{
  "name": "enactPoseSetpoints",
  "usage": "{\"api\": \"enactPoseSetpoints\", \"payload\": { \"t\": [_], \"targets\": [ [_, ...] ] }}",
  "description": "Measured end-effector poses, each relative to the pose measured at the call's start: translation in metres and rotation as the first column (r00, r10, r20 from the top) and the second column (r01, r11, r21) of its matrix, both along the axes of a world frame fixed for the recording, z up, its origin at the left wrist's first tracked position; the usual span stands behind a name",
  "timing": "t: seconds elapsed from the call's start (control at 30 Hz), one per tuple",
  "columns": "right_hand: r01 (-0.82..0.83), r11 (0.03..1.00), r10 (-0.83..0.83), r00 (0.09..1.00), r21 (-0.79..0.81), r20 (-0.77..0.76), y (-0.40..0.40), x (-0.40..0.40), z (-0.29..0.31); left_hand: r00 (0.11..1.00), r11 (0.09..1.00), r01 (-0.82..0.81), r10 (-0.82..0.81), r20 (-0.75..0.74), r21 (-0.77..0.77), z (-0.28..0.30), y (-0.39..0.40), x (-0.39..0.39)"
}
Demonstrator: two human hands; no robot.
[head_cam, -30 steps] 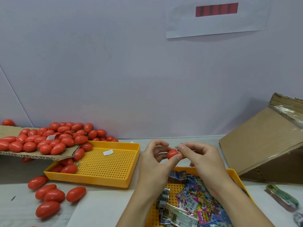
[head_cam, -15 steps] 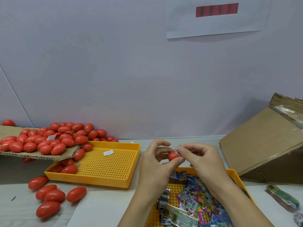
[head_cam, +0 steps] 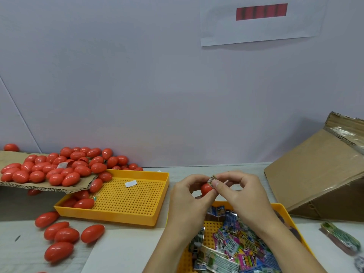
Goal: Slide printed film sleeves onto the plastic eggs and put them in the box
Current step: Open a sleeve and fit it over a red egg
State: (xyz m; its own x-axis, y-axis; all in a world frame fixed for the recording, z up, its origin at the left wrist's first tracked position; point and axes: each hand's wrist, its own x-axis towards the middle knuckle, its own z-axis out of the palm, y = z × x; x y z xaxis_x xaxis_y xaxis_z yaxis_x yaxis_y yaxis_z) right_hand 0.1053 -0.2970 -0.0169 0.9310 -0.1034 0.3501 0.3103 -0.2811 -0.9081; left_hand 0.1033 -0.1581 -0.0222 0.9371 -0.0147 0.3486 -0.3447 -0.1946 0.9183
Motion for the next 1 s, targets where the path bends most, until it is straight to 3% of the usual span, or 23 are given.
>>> {"api": "enactPoseSetpoints", "payload": {
  "t": [0.2, 0.47, 0.6, 1.0],
  "targets": [
    [0.002, 0.984, 0.01, 0.998, -0.18, 0.065, 0.003, -0.001, -0.005, 0.998, 0.992, -0.067, 0.066, -0.016, -0.109, -0.001, 0.003, 0.003],
    [0.131, 0.872, -0.079, 0.989, -0.472, 0.129, 0.014, 0.001, -0.013, 0.998, 0.984, -0.064, 0.06, -0.032, -0.165, -0.002, 0.002, 0.006],
    [0.21, 0.844, -0.119, 0.97, -0.494, 0.21, 0.016, 0.002, -0.012, 0.999, 0.988, -0.049, 0.046, -0.027, -0.149, -0.003, 0.001, 0.005],
    [0.212, 0.855, -0.103, 0.964, -0.473, 0.246, 0.014, 0.004, -0.014, 0.995, 0.99, -0.049, 0.037, -0.094, -0.134, -0.004, 0.0, 0.005]
  ]
}}
